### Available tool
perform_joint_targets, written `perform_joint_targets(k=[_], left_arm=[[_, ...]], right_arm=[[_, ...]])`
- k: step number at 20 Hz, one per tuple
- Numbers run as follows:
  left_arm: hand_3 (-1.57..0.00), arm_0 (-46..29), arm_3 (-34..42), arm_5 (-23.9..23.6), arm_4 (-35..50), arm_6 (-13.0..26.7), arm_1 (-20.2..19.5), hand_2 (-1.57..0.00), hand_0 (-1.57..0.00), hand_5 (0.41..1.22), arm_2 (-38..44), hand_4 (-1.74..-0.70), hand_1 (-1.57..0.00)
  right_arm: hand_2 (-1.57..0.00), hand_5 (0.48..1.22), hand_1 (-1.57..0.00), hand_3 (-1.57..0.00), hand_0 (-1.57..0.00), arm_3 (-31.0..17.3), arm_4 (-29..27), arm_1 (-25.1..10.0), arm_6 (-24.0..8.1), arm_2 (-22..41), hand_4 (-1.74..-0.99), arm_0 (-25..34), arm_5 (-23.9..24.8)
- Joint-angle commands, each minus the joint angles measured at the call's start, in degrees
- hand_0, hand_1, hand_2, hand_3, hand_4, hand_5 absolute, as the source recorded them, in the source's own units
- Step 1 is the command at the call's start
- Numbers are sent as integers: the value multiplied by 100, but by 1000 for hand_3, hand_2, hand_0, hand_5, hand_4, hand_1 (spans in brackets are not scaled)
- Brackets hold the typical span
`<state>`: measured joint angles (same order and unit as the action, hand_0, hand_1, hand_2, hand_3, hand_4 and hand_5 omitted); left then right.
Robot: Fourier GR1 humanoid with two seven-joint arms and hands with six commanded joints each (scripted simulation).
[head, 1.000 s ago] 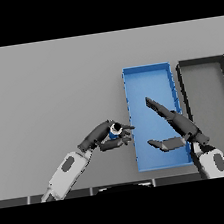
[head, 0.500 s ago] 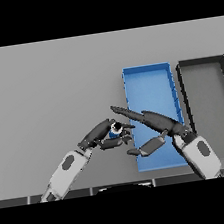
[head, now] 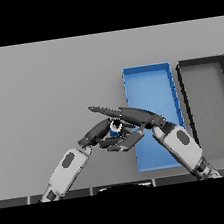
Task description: Pick up the blue pipe and place it into the blue bin.
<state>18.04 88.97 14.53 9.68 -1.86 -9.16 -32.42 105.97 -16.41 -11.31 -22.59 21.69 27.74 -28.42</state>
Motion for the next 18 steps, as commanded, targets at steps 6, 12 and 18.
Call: perform_joint_targets(k=[6,12,18], left_arm=[[-736,47,166,-144,-595,139,-231,-875,-993,1221,-160,-1587,-895],[-533,-171,113,-153,-166,-223,75,-1274,-1294,1206,-41,-1698,-1283],[-527,-64,126,-147,-254,-244,-71,-1493,-1498,1217,-80,-1730,-1453]], right_arm=[[-500,538,-500,-375,-478,-477,-3,199,72,115,-1390,367,-384],[-1290,809,-1290,-1191,-1285,-482,-410,406,-13,134,-1475,299,-256],[-1497,1113,-1497,-1471,-1496,-345,176,510,436,169,-1469,168,-313]])
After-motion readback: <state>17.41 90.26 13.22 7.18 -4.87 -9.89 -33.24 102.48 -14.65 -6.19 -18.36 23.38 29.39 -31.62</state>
